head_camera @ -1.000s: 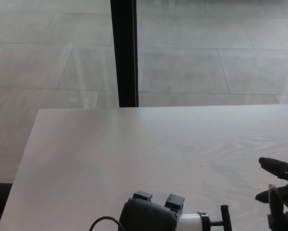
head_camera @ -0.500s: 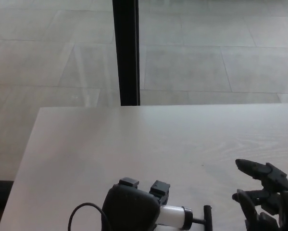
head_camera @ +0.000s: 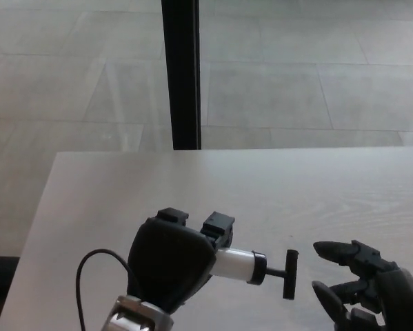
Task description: The robot uses its left hand to lift the air pump kept on the middle of the desk and use the right hand to pull out the handle
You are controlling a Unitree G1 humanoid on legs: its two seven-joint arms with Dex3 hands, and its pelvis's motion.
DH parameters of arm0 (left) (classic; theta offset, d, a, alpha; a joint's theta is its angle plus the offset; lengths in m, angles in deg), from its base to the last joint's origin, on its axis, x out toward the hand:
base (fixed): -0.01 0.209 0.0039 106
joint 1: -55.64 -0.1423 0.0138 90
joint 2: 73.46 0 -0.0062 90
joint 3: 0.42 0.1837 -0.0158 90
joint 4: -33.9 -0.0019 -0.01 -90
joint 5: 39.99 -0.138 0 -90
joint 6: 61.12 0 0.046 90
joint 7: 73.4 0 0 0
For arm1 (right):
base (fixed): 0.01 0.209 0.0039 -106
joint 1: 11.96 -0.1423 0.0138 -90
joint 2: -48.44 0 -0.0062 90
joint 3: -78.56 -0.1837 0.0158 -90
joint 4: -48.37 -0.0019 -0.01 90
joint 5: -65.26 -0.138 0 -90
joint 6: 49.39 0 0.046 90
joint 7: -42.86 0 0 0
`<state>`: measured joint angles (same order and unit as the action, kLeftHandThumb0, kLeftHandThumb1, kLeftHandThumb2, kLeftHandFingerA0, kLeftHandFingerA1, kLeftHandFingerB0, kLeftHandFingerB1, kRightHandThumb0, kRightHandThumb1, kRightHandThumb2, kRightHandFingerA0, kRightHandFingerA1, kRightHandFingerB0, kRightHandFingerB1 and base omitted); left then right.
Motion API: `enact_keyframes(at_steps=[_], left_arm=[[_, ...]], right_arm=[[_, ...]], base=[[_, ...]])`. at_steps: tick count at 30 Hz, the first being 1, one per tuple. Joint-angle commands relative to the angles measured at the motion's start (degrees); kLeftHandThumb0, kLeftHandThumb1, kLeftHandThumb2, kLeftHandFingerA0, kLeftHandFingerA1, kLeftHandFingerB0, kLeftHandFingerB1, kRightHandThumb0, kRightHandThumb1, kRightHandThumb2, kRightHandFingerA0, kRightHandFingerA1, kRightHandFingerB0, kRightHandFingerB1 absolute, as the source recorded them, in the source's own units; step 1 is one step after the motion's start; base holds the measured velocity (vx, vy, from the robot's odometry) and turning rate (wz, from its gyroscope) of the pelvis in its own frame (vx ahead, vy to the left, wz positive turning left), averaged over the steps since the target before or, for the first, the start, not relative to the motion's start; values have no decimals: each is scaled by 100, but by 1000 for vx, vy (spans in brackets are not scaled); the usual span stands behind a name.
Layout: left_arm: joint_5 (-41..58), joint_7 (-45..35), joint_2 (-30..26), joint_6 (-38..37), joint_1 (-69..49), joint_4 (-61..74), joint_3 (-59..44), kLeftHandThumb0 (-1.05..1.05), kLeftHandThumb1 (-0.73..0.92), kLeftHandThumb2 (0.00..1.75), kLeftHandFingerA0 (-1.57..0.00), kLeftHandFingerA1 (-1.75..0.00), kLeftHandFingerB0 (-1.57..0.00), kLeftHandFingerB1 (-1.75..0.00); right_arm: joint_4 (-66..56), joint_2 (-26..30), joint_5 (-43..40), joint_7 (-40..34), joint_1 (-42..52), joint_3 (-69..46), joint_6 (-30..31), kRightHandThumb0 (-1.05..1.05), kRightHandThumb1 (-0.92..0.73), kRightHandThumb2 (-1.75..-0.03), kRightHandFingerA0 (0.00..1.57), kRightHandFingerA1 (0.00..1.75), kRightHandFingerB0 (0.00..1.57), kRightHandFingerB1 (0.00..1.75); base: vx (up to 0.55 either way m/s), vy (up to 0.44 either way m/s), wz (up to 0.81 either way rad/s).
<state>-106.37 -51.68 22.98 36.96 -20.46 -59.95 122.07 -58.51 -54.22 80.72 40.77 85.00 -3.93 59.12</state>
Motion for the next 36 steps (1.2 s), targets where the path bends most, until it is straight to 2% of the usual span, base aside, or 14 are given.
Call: enact_keyframes(at_steps=[1, 11, 15, 20, 25, 26, 27, 28, 29, 32, 33, 34, 35, 36], left_arm=[[342, 245, -34, -405, -16, 542, -165, -11, 50, 116, -82, -175, -66, -160], [180, 715, 150, -501, -258, 630, 29, -8, 43, 124, -85, -175, -68, -164], [113, 851, 162, -531, -294, 523, 79, -5, 40, 129, -84, -175, -68, -164], [-59, 1021, 100, -508, -279, 445, 127, -5, 36, 138, -85, -175, -75, -151], [59, 1247, 1, -679, -294, 232, 119, -4, 39, 137, -85, -175, -76, -155], [141, 1190, 1, -700, -294, 210, 89, -7, 39, 138, -87, -175, -77, -155], [114, 1231, -15, -701, -264, 180, 86, -11, 42, 127, -120, -151, -98, -133], [116, 1236, -16, -703, -262, 176, 87, -11, 42, 127, -120, -151, -98, -133], [135, 1234, -6, -702, -264, 167, 83, -5, 40, 133, -86, -175, -71, -162], [81, 1236, -5, -666, -227, 142, 96, -7, 41, 132, -85, -175, -75, -154], [126, 1195, 25, -664, -224, 159, 89, -12, 42, 124, -119, -151, -96, -132], [108, 1234, 25, -666, -202, 159, 87, -6, 40, 129, -88, -175, -73, -156], [83, 1254, 22, -654, -186, 165, 83, -11, 41, 124, -120, -149, -96, -130], [88, 1180, 29, -626, -199, 196, 86, -13, 44, 122, -118, -148, -91, -124]], right_arm=[[-79, 233, 405, 175, -132, 164, 818, -69, -71, -61, 56, 66, 53, 42], [-7, 221, 346, 145, -273, 147, 854, -71, -72, -62, 66, 81, 53, 43], [-43, 123, 177, 202, -400, -17, 1054, -70, -70, -62, 76, 104, 55, 43], [-158, 18, -80, 312, -475, -187, 1081, -66, -69, -61, 83, 102, 54, 43], [-324, -38, -206, 332, -457, -328, 853, -62, -69, -61, 94, 113, 56, 44], [-335, -80, -331, 319, -429, -397, 587, -48, -71, -61, 101, 122, 65, 49], [-325, -146, -436, 267, -393, -456, 276, -40, -72, -62, 99, 131, 73, 52], [-320, -151, -436, 272, -392, -461, 263, -40, -72, -62, 99, 131, 73, 52], [-302, -185, -441, 232, -375, -470, 181, -35, -72, -65, 100, 141, 79, 58], [-240, -178, -404, 182, -334, -448, -36, -24, -70, -79, 101, 167, 97, 69], [-220, -166, -421, 201, -302, -438, -114, -24, -70, -78, 96, 169, 98, 67], [-201, -168, -437, 215, -286, -423, -176, -25, -68, -79, 97, 167, 98, 66], [-197, -176, -437, 217, -277, -396, -219, -25, -69, -75, 99, 169, 96, 64], [-178, -186, -426, 195, -252, -373, -308, -25, -69, -75, 96, 169, 95, 61]], base=[[0, 0, 0], [0, 0, 0], [0, 0, 0], [0, 0, 0], [0, 0, 0], [0, 0, 0], [0, 0, 0], [0, 0, 0], [0, 0, 0], [0, 0, 0], [0, 0, 0], [0, 0, 0], [0, 0, 0], [0, 0, 0]])
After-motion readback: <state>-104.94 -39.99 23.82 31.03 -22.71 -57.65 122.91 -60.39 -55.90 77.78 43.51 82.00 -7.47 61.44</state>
